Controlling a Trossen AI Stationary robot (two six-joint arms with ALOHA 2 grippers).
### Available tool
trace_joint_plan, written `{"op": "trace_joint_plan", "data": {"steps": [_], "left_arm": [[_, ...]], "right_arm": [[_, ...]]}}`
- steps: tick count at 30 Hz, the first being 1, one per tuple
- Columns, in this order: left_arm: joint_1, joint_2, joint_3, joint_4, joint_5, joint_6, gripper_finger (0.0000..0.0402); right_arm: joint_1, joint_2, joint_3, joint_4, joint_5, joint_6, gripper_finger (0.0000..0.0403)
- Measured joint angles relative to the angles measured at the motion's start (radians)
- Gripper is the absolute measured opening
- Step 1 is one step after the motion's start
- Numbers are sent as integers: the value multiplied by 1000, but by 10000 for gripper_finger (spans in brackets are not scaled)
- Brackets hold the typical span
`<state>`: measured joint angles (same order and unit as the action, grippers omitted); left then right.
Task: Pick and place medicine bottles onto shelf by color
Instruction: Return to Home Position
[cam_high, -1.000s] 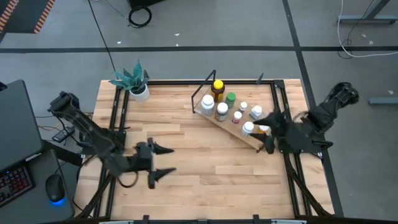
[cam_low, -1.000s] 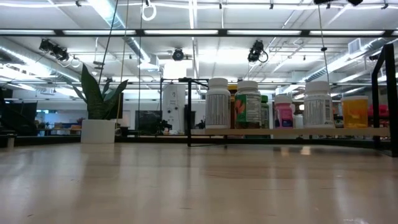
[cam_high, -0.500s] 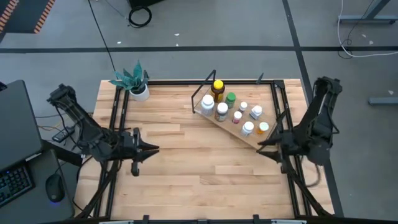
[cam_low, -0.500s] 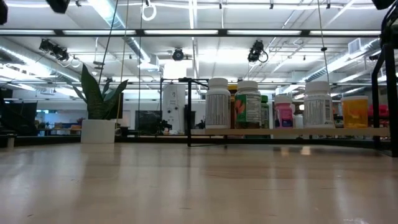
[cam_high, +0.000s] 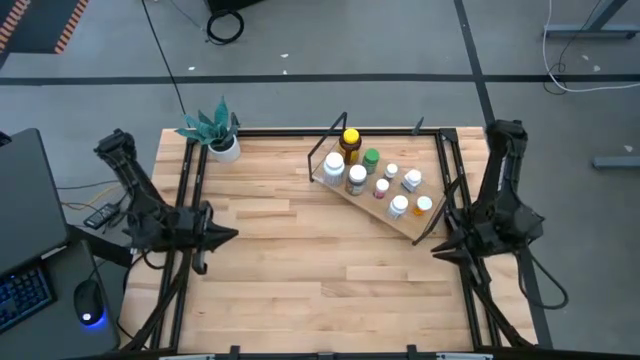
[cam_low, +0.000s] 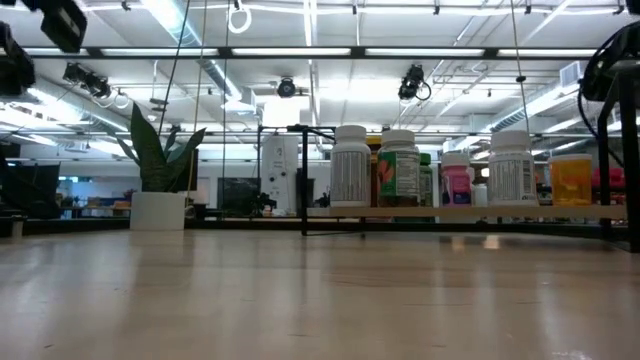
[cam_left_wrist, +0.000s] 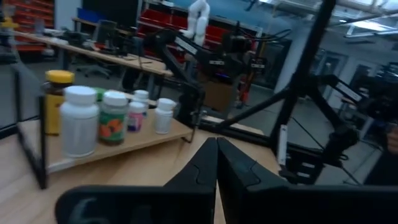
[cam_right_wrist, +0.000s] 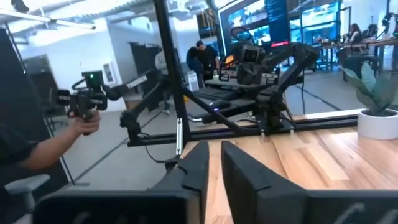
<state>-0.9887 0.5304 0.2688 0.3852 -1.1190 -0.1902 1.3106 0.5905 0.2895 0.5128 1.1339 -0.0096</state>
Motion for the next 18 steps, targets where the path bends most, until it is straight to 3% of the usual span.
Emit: {"op": "trace_joint_plan", "data": {"steps": [6, 11, 18], "left_arm": [[-49, -123, -108, 9, -50, -7, 5], [-76, -212, -181, 14, -120, -8, 4], [-107, -291, -259, -8, -228, -49, 6]], "right_arm": [[33, -72, -166, 261, 1, -93, 11], [50, -117, -277, 447, -58, -173, 10], [78, -135, -284, 417, -9, -185, 13]]}}
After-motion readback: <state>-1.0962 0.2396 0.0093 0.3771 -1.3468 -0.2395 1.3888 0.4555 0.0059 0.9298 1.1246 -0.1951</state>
